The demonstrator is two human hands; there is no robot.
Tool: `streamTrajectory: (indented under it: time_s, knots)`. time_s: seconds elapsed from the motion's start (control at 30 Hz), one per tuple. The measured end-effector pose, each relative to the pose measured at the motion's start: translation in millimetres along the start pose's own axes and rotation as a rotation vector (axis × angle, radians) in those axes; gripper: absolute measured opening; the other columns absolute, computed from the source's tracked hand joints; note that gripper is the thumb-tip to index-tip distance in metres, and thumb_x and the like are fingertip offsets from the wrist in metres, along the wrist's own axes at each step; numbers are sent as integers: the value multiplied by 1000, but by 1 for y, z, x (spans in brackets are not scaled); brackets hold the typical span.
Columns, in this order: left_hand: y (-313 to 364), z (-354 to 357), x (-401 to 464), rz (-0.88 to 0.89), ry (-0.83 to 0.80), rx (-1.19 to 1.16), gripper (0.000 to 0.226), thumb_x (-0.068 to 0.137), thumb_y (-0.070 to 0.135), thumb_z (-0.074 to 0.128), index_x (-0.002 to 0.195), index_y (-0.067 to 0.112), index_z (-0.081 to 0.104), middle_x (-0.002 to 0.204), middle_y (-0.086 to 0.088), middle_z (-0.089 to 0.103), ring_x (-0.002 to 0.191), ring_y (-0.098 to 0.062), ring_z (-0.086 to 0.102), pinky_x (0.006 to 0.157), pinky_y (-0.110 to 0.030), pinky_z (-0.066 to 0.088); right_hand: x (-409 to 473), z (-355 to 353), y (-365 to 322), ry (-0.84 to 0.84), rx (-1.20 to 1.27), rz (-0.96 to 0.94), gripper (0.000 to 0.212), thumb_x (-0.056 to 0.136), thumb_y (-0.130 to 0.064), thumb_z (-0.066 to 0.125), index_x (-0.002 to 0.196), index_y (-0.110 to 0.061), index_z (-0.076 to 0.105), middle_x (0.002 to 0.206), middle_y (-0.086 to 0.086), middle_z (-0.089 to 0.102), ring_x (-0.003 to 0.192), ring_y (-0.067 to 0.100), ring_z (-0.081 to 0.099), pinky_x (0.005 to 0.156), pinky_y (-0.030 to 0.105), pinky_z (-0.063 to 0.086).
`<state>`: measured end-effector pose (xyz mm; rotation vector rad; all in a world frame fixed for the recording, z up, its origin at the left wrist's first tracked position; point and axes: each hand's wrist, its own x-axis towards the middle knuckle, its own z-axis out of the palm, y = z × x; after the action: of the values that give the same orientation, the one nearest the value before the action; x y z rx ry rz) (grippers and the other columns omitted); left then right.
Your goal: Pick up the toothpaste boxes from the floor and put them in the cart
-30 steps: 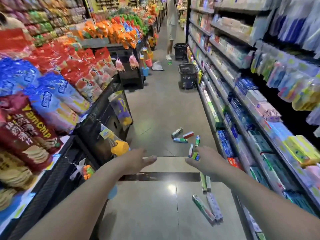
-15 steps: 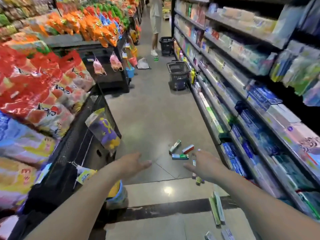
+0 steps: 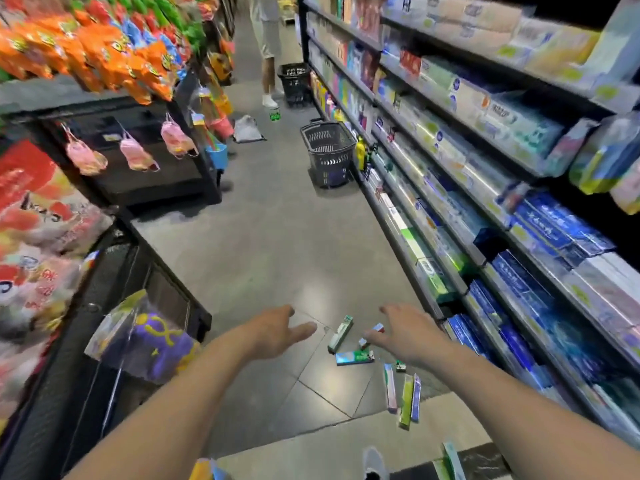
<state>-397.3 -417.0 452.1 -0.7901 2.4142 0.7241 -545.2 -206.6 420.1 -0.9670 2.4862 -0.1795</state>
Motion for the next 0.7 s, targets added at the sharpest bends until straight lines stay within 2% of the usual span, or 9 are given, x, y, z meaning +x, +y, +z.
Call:
streamTrajectory:
  time_s: [0.2, 0.4, 0.57, 0.7]
  knots:
    - [6, -61, 104, -4, -51, 5, 88, 87, 74, 40, 151, 15, 29, 154, -7, 37, 139, -24, 40, 113, -36, 31, 109, -37, 4, -19, -26, 41, 83, 86, -73, 45, 145, -16, 38, 144, 7, 47, 132, 26, 43, 105, 38, 35]
    - [-1, -99, 202, 61, -136, 25, 87, 87, 73, 42, 151, 14, 29, 154, -9, 37, 139, -24, 39, 112, -36, 32, 189, -35, -3, -51, 25, 119, 83, 86, -73, 43, 145, -14, 38, 144, 10, 46, 131, 29, 42, 106, 38, 35]
    - [-7, -119, 289, 133, -218, 152, 86, 86, 75, 39, 150, 17, 31, 152, -8, 40, 137, -24, 41, 108, -37, 33, 246, -11, -8, -56, 141, 278, 77, 85, -72, 45, 138, -15, 44, 139, 9, 48, 129, 27, 43, 105, 40, 37]
    - [-9, -107, 356, 185, -291, 211, 83, 88, 73, 39, 147, 15, 34, 148, -9, 44, 133, -27, 45, 106, -38, 36, 285, 22, -8, -53, 258, 447, 72, 86, -69, 49, 133, -14, 47, 137, 7, 50, 127, 26, 45, 101, 37, 39]
